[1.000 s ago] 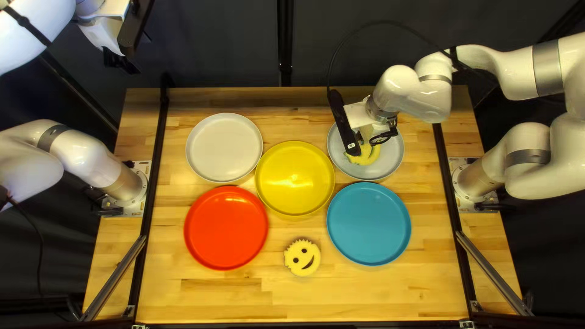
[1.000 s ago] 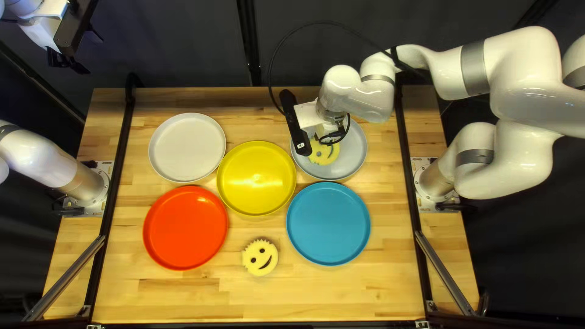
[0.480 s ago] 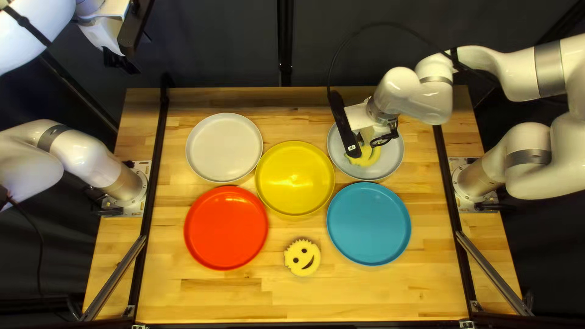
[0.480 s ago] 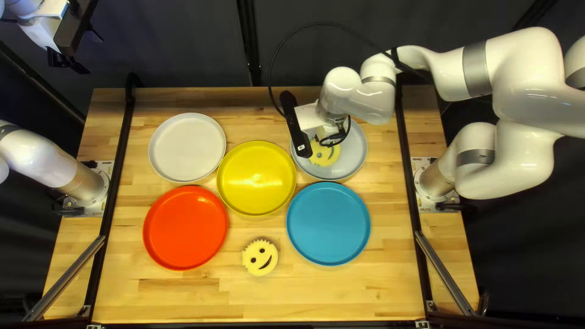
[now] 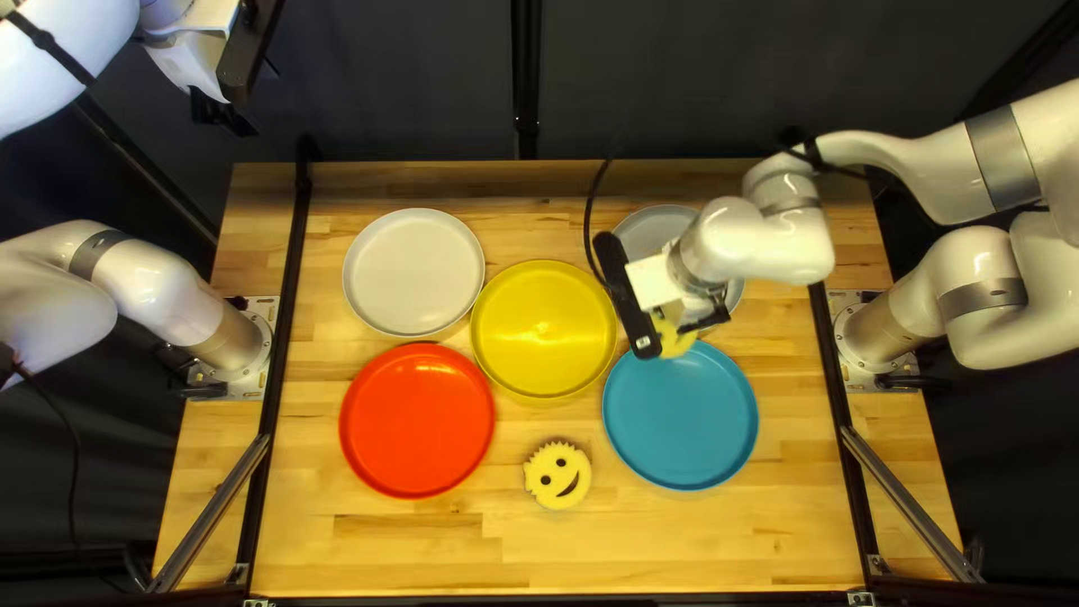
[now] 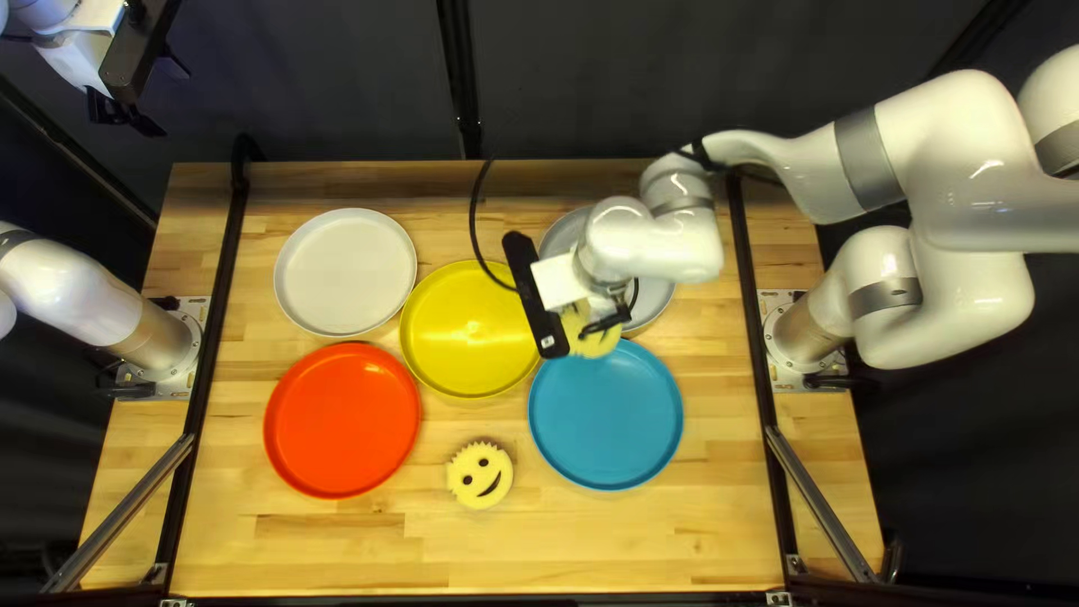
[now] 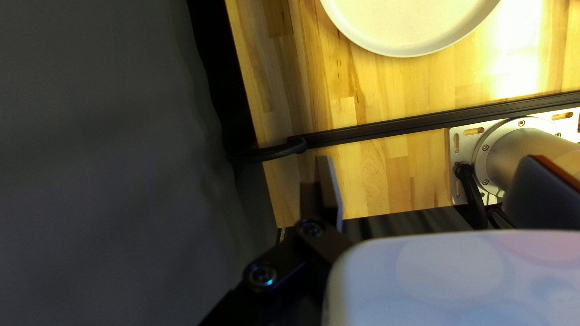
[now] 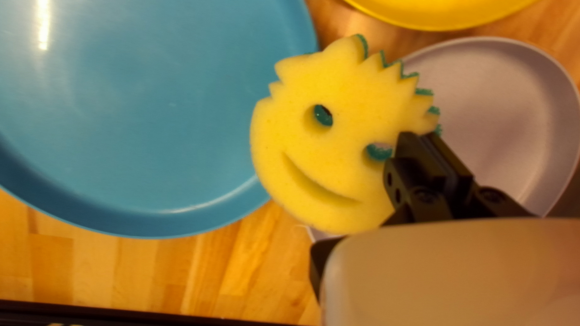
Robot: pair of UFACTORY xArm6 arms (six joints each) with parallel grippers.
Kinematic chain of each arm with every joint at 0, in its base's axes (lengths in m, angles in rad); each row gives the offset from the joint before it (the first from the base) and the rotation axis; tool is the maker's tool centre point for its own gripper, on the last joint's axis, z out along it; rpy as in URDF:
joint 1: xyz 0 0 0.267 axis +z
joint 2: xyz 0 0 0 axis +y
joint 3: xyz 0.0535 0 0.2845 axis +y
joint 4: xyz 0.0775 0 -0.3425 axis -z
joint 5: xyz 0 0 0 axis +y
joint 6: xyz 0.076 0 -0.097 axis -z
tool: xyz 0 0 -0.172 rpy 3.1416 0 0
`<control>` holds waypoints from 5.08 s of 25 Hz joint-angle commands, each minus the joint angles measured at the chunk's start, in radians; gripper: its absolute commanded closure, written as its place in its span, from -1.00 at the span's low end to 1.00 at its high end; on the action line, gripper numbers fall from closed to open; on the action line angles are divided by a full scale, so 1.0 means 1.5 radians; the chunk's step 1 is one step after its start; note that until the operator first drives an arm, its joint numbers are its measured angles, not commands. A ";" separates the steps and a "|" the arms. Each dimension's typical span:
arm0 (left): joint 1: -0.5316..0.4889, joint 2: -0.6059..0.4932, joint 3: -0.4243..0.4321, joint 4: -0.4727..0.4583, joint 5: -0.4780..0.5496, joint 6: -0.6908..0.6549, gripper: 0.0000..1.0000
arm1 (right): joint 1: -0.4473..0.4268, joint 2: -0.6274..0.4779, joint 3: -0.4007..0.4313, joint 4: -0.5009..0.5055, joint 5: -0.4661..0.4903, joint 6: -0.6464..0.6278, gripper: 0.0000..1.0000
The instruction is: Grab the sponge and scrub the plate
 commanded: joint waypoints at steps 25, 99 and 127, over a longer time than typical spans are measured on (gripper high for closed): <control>0.000 0.000 0.000 0.000 0.000 0.000 -1.00 | 0.180 0.032 0.026 -0.034 -0.016 0.173 1.00; 0.000 0.000 0.000 0.000 0.000 0.000 -1.00 | 0.184 0.093 -0.010 -0.058 -0.024 0.114 1.00; 0.000 0.000 0.000 0.000 0.000 0.000 -1.00 | 0.031 0.152 -0.063 -0.027 -0.061 -0.028 1.00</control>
